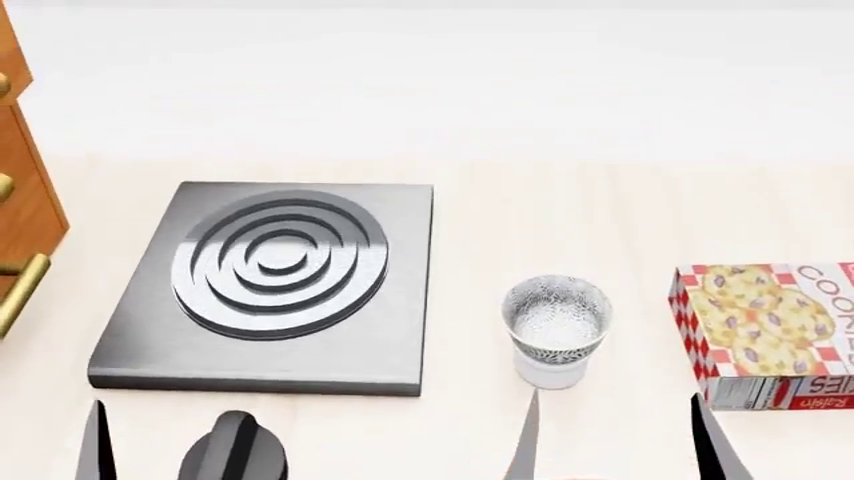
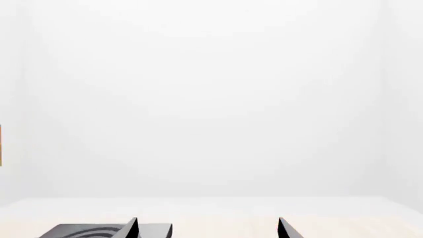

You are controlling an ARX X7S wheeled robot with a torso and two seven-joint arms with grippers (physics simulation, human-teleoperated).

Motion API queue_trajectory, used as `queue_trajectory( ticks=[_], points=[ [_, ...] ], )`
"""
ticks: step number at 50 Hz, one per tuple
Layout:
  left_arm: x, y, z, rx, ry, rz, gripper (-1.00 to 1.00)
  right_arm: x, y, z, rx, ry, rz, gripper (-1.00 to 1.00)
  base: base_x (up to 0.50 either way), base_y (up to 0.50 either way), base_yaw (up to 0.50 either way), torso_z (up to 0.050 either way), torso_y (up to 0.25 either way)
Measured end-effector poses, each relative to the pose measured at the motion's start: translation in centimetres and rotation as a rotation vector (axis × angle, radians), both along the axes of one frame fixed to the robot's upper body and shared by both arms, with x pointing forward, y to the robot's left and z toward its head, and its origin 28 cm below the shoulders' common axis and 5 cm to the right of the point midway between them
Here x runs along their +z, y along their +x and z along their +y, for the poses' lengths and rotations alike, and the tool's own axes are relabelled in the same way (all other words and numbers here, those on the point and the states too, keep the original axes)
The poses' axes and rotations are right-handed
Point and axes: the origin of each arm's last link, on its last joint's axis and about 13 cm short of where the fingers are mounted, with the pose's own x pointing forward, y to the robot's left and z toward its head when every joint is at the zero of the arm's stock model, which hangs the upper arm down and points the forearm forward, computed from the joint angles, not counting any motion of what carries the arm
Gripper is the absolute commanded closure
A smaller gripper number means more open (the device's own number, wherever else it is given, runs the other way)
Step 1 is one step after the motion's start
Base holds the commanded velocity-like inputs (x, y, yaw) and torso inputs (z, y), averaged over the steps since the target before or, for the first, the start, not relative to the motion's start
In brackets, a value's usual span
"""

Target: Pick the akita bowl on the ramekin and place it on the plate.

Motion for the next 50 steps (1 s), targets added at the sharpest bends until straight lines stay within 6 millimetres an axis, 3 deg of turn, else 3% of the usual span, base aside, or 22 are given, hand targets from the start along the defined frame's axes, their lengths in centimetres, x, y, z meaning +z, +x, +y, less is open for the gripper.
queue_trajectory(
  ticks=[41, 50],
  points=[
    [-0.03, 0.11, -0.03, -0.011, 0.000, 0.003, -1.00, 0.04, -0.03, -0.02, 0.003, 0.001, -0.008, -1.00, 0.00, 0.00, 0.00, 0.050, 0.000],
    [-0.08, 0.11, -0.06, -0.013, -0.010, -0.001, -1.00, 0.04, -0.08, -0.01, 0.004, 0.001, -0.008, -1.00, 0.00, 0.00, 0.00, 0.004, -0.094]
  ],
)
